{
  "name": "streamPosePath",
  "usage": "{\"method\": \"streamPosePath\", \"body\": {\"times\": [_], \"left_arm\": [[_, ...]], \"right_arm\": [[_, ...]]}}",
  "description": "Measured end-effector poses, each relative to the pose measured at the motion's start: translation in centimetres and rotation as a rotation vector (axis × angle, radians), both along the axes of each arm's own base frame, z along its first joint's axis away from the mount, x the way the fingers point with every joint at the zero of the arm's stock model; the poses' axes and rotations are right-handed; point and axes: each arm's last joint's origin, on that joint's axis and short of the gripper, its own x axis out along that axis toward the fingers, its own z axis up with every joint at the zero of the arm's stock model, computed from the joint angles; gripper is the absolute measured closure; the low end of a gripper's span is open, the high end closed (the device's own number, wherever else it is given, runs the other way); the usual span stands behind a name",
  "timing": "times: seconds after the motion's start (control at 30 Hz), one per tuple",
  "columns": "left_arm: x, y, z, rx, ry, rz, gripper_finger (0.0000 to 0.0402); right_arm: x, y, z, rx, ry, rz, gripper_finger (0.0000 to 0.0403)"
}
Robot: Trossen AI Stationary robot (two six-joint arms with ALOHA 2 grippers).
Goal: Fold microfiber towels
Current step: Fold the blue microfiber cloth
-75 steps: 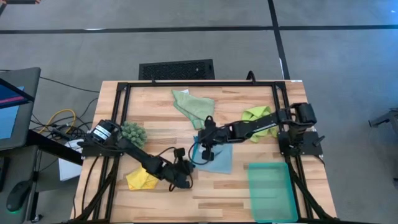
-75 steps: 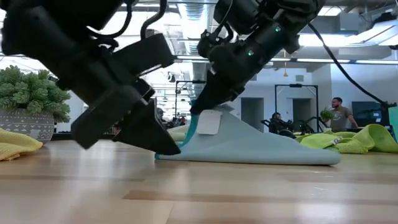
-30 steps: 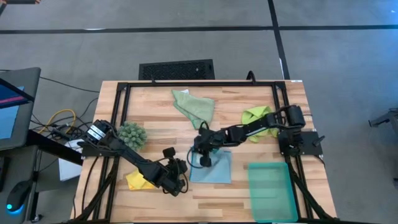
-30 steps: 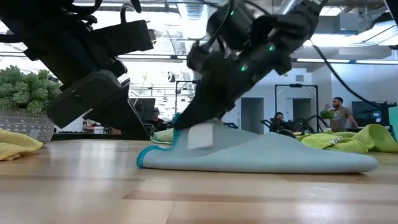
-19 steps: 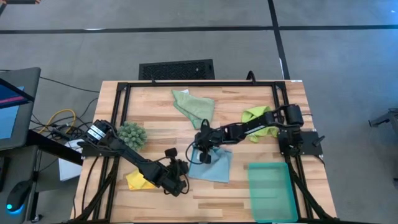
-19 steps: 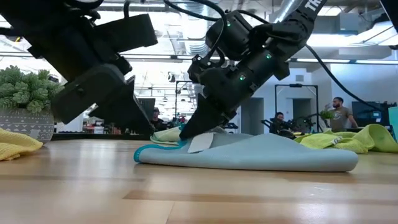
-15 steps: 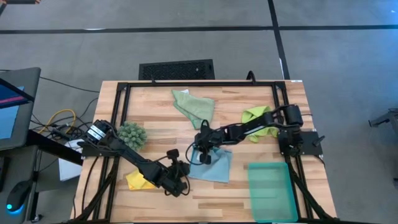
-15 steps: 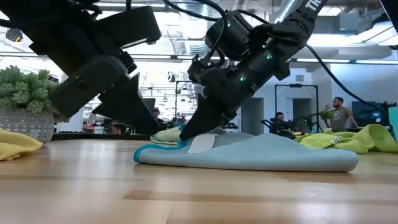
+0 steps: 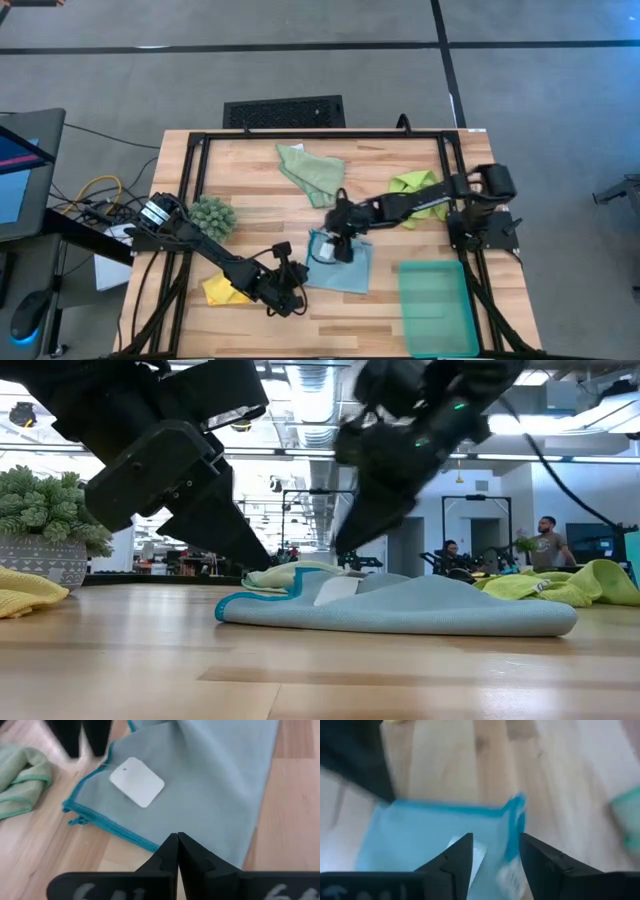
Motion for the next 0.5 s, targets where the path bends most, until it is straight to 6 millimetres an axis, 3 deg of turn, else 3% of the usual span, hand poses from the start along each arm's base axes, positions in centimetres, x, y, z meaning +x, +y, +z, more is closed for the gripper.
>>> {"method": "streamPosePath", "body": {"times": [0.3,0.5], "left_arm": [[0.1,0.0,0.0,-0.005,-0.004,-0.005,0.0401],[0.3,0.4,0.0,-0.002,-0.002,0.003,0.0401]], "right_arm": [[-7.6,1.9,-2.5,-0.025,0.061,-0.280,0.0257],[-8.2,1.8,-2.9,0.029,-0.020,-0.349,0.0279]]}}
